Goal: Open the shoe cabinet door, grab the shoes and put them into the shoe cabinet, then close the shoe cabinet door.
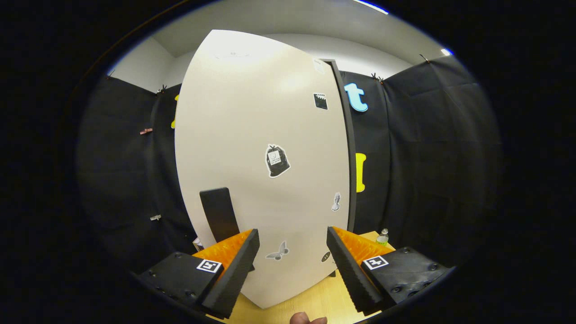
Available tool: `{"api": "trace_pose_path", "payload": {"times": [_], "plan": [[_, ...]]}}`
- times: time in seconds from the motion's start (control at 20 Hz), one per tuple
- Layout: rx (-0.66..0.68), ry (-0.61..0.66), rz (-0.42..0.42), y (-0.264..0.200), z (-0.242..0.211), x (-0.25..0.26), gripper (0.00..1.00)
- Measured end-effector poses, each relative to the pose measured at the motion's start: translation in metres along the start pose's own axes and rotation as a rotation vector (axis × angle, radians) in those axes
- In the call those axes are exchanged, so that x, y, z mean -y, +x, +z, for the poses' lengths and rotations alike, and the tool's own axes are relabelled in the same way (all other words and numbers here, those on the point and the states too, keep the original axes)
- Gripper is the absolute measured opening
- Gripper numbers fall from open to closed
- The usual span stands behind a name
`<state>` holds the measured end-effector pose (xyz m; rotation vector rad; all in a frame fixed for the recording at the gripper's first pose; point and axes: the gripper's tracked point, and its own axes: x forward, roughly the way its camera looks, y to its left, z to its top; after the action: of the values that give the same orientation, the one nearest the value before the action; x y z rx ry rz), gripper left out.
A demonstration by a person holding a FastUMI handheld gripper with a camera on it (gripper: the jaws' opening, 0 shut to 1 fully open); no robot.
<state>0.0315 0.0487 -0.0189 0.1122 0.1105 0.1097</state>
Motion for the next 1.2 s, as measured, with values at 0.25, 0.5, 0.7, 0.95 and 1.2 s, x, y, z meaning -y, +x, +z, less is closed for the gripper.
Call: {"api": "trace_pose_path", "payload": {"times": [0.25, 0.5, 0.7, 0.95, 1.2], "plan": [[0.030, 0.003, -0.004, 0.011, 0.011, -0.011, 0.98], [0.057, -0.075, -0.020, 0.014, 0.014, -0.008, 0.98], [0.061, -0.099, -0.024, 0.016, 0.018, -0.008, 0.97], [0.079, -0.125, -0.024, 0.016, 0.022, -0.009, 0.98], [0.081, -0.128, -0.025, 0.017, 0.023, -0.008, 0.98]]}}
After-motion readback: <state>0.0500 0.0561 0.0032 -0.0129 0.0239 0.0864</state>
